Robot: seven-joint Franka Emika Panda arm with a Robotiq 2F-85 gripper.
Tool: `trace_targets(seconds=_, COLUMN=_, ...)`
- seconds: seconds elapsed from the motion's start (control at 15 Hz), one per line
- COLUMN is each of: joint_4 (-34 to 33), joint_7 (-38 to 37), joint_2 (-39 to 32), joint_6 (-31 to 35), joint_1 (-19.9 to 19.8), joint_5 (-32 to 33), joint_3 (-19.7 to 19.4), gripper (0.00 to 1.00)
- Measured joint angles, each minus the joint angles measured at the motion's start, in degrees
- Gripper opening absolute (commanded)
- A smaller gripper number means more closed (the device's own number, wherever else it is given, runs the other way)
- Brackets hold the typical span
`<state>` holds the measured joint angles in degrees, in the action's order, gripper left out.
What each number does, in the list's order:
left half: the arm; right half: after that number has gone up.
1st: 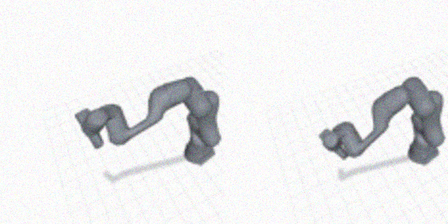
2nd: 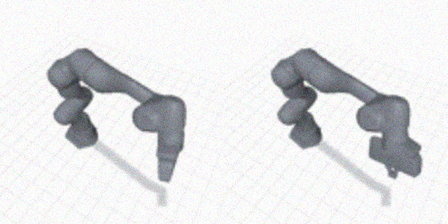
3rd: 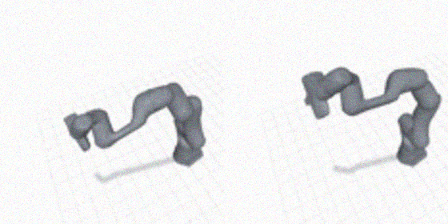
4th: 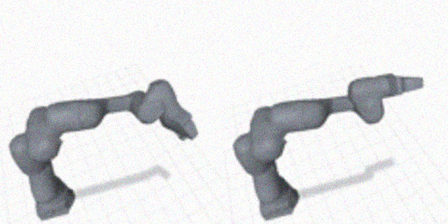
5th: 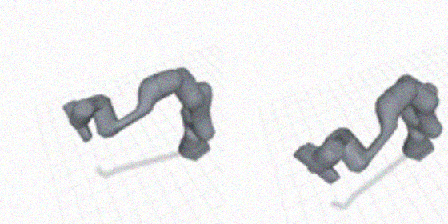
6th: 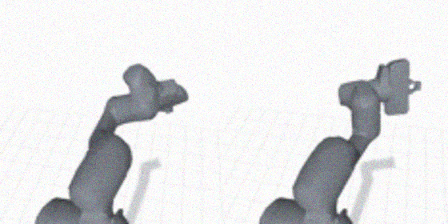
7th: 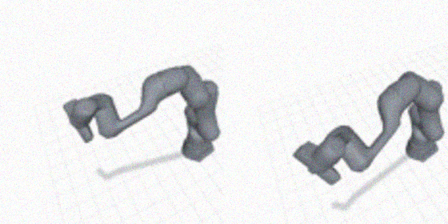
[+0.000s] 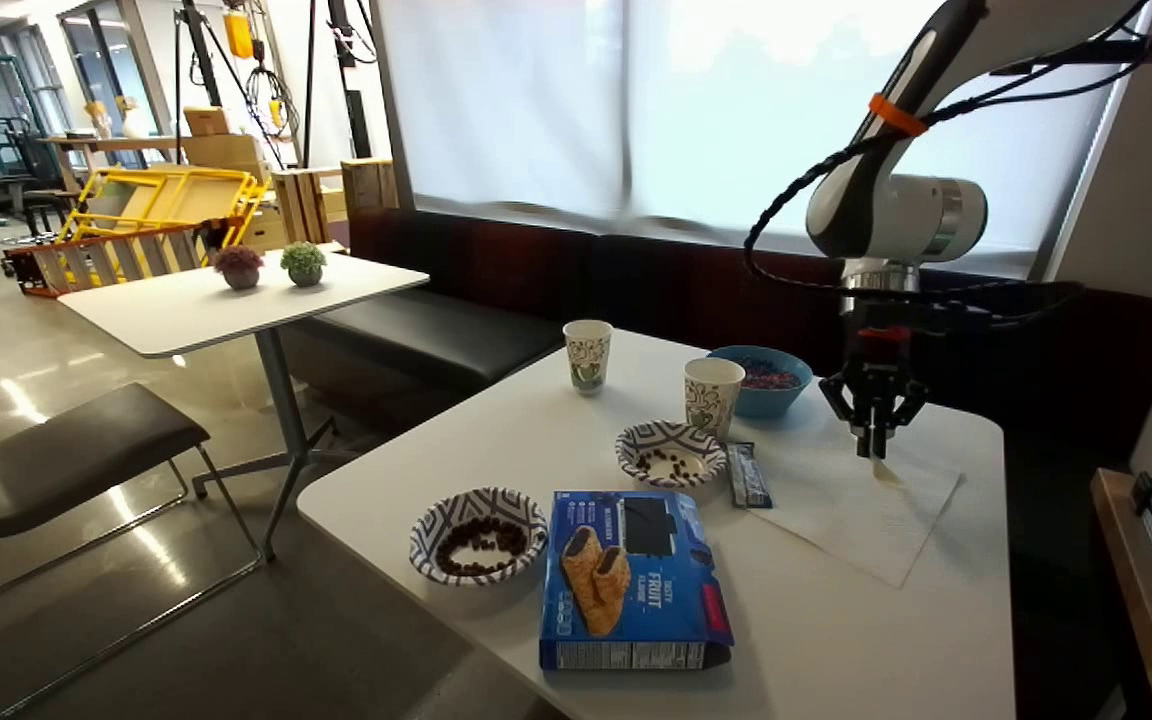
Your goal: Use the spoon to move some of the brown objects from the left plate to the right plate
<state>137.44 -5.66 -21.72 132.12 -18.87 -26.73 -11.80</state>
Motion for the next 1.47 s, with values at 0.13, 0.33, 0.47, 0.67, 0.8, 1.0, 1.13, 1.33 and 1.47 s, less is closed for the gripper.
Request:
trace_targets(seconds=0.13, joint_4=2.6, joint_7=0.0, joint_2=4.4, joint_6=-0.6, joint_1=1.7, joint_5=0.0, joint_3=0.3, gripper=0.03)
trace_targets(seconds=0.33, joint_4=6.1, joint_7=0.2, joint_2=11.0, joint_6=-0.6, joint_1=4.9, joint_5=0.7, joint_3=2.1, gripper=0.03)
trace_targets(seconds=0.47, joint_4=7.9, joint_7=0.2, joint_2=14.8, joint_6=-0.5, joint_1=7.5, joint_5=1.6, joint_3=3.7, gripper=0.03)
trace_targets(seconds=0.67, joint_4=10.4, joint_7=0.0, joint_2=19.5, joint_6=1.0, joint_1=11.5, joint_5=3.6, joint_3=6.8, gripper=0.03)
trace_targets(seconds=0.8, joint_4=11.5, joint_7=-0.6, joint_2=21.8, joint_6=2.9, joint_1=14.0, joint_5=5.4, joint_3=8.9, gripper=0.03)
trace_targets(seconds=1.0, joint_4=12.0, joint_7=-2.2, joint_2=23.1, joint_6=9.4, joint_1=17.4, joint_5=9.3, joint_3=12.1, gripper=0.03)
trace_targets(seconds=1.13, joint_4=12.3, joint_7=-1.6, joint_2=23.4, joint_6=14.9, joint_1=19.1, joint_5=10.3, joint_3=13.6, gripper=0.14)
trace_targets(seconds=1.33, joint_4=12.4, joint_7=-1.7, joint_2=23.5, joint_6=15.5, joint_1=19.4, joint_5=10.3, joint_3=13.5, gripper=0.14)
trace_targets(seconds=1.47, joint_4=12.4, joint_7=-1.7, joint_2=23.5, joint_6=15.5, joint_1=19.3, joint_5=10.3, joint_3=13.3, gripper=0.14)
